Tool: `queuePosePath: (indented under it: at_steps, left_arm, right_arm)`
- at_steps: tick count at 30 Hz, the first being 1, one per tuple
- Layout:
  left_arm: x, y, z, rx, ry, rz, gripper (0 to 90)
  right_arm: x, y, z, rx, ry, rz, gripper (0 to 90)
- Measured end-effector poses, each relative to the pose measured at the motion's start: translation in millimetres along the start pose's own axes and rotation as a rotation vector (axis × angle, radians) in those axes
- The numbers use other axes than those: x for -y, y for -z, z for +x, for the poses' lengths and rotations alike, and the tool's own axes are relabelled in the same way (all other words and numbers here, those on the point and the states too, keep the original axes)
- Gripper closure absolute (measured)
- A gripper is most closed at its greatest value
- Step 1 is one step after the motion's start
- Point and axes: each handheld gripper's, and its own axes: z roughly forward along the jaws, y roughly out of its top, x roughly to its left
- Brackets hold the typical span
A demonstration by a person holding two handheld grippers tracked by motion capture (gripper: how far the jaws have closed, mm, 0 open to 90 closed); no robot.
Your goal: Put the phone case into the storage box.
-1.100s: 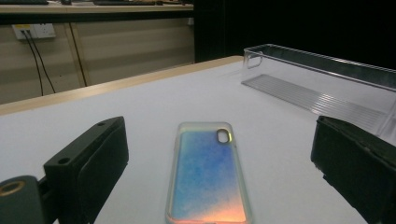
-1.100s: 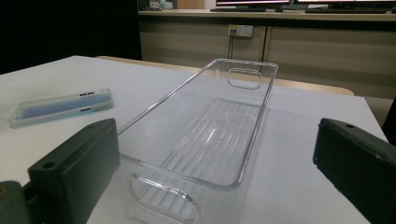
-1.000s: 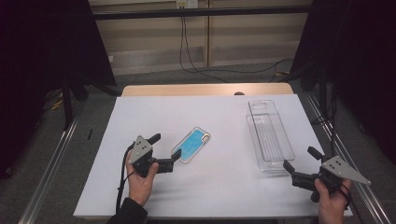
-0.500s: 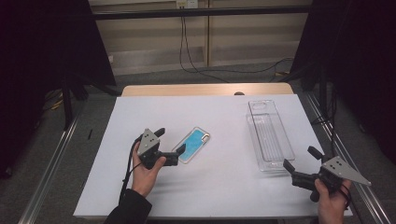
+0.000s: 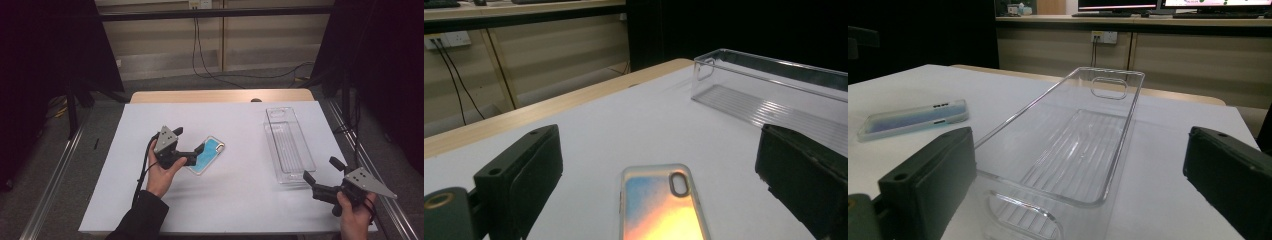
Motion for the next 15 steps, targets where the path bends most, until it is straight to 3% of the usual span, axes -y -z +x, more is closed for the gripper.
queuePosePath:
  at_steps: [4,7,9,12,15]
  left_arm:
    - [-1.0,-4.8,2.0,-0.005,0.012,0.011,4.8]
    - [5.5,-7.9,4.7,-0.006,0.017,0.101,2.7]
    - [7.2,-8.7,6.7,-0.006,0.031,0.119,2.6]
    - [6.1,-9.2,7.0,-0.026,0.022,0.134,3.6]
    - [1.6,-10.0,8.5,0.005,0.015,0.197,8.2]
  right_arm:
    - [0.1,0.3,-0.3,-0.002,-0.003,-0.001,0.2]
    - [0.1,1.7,-0.6,-0.006,-0.003,-0.003,0.2]
    - [0.2,1.6,-0.6,-0.006,-0.003,-0.002,0.2]
    - [0.3,1.4,-0.6,-0.005,-0.003,-0.002,0.2]
    - [0.3,0.8,-0.6,-0.003,-0.004,-0.001,0.2]
